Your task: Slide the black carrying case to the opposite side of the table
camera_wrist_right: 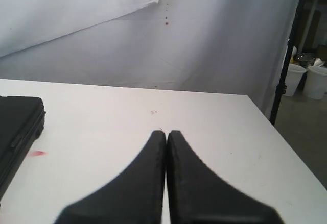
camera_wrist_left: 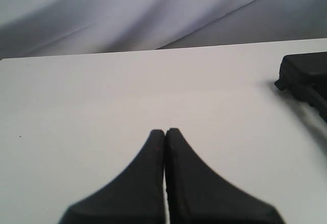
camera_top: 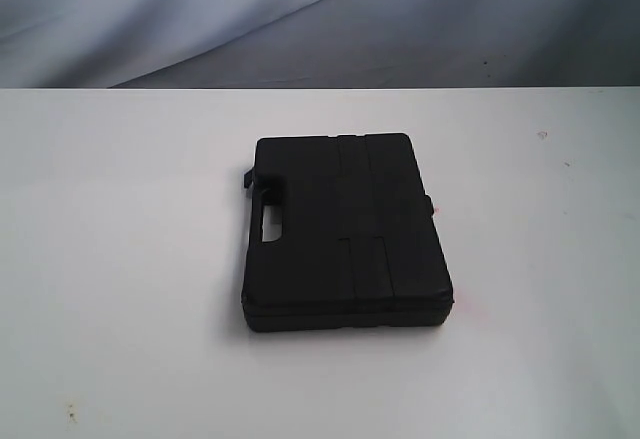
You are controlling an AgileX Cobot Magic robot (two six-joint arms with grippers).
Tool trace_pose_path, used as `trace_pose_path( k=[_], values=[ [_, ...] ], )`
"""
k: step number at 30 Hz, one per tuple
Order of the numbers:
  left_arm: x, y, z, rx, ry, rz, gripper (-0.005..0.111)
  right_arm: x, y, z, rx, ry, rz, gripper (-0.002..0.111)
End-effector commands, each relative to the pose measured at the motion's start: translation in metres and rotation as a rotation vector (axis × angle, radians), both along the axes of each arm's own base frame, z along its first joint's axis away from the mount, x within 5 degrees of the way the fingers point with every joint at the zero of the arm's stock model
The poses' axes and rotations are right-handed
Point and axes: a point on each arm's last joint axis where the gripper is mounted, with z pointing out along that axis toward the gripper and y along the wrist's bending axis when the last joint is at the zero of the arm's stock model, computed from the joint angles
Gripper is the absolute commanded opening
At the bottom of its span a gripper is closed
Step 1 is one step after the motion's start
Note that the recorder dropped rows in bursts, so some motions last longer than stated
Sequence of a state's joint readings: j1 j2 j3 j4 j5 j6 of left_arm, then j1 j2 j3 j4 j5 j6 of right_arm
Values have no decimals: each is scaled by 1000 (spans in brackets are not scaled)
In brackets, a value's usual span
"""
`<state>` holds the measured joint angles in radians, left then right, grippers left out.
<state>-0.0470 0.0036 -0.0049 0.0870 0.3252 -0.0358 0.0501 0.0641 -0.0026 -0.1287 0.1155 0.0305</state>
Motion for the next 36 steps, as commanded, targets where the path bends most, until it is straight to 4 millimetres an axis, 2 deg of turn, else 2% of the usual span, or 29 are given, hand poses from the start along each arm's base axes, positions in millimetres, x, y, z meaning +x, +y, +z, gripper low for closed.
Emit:
trace_pose_path(
  k=[1, 12, 23, 29, 36],
  values=[
    [0, 0, -1, -6, -5, 3, 0, 0, 0, -1, 40, 7, -9, 0],
    [0, 0, -1, -6, -5, 3, 0, -1, 0, -8, 149, 83, -24, 0],
    [0, 0, -1, -6, -5, 3, 0, -1, 0, -8, 176, 87, -23, 0],
    [0, 5, 0, 206, -13, 12, 0, -1, 0, -8, 176, 87, -23, 0],
    [0, 6, 0, 237, -15, 15, 0, -1, 0, -8, 176, 87, -23, 0]
  ],
)
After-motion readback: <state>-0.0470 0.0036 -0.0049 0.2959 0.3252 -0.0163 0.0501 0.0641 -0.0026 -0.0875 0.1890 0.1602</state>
